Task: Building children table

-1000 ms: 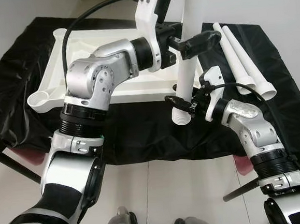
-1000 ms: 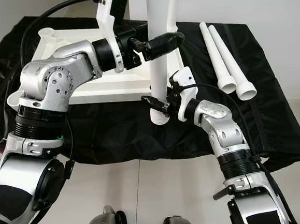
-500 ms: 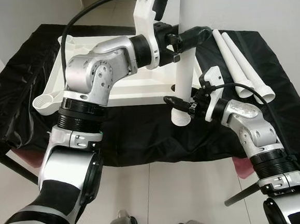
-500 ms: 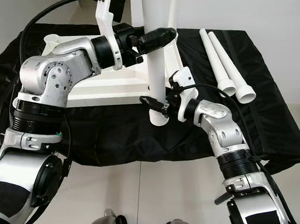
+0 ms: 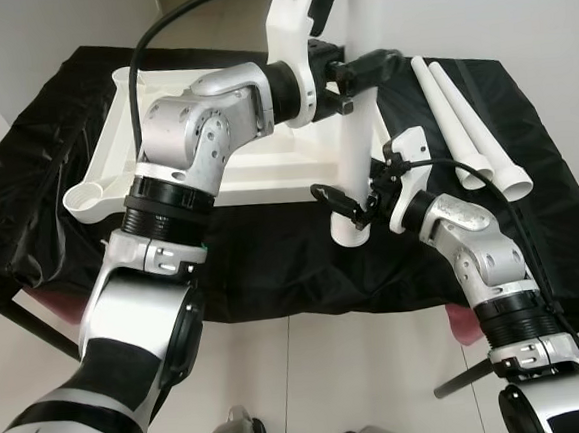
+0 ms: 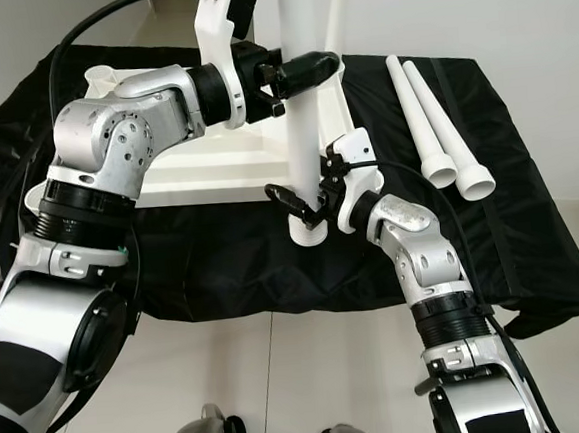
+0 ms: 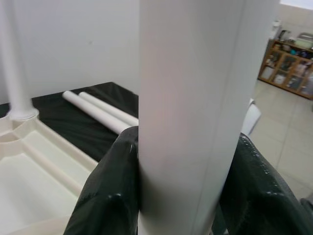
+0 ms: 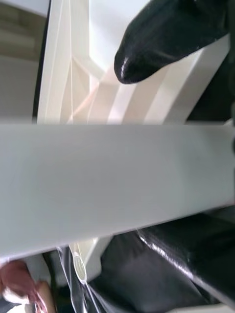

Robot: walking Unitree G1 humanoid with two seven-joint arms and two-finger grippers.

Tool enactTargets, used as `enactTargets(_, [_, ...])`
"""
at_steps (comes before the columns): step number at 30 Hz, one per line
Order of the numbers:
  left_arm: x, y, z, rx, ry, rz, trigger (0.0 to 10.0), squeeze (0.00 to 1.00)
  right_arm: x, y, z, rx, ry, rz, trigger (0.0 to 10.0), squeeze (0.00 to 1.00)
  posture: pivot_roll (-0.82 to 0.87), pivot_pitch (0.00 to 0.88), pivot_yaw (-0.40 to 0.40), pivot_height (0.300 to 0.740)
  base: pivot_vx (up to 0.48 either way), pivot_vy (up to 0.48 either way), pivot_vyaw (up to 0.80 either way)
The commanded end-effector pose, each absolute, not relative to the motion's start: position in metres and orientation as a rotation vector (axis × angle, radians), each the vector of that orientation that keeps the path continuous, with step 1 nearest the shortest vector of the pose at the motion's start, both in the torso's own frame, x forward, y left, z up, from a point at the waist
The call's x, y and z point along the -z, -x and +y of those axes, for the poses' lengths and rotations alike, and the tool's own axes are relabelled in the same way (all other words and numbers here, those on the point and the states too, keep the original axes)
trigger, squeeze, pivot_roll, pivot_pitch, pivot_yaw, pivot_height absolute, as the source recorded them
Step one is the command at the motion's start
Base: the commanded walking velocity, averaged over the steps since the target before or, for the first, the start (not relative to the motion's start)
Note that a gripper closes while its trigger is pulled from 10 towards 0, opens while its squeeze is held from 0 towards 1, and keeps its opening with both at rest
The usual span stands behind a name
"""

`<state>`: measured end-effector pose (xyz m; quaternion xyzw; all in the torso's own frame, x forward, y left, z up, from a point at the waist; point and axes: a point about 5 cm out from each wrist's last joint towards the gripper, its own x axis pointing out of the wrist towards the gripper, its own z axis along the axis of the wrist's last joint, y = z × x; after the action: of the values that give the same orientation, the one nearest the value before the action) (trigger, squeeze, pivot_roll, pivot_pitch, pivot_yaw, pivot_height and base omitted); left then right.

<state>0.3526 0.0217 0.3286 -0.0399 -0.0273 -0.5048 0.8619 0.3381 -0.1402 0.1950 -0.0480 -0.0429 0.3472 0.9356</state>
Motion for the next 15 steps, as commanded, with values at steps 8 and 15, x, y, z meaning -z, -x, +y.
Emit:
enactTargets(8, [-0.339, -0.368, 0.028, 0.846, -0.047, -0.117, 10.0, 0.00, -0.197, -0.341, -0.128, -0.525, 0.064, -0.098, 10.0, 0.00, 0.01, 0.000, 0.007, 0.740, 0.000, 0.000, 0.00])
enactTargets(15, [-0.341, -0.370, 0.030, 0.778, -0.116, -0.127, 10.0, 0.00, -0.201, -0.339, -0.118, -0.436, 0.038, -0.111, 10.0, 0.00, 0.00, 0.000, 0.005, 0.740, 0.000, 0.000, 0.00])
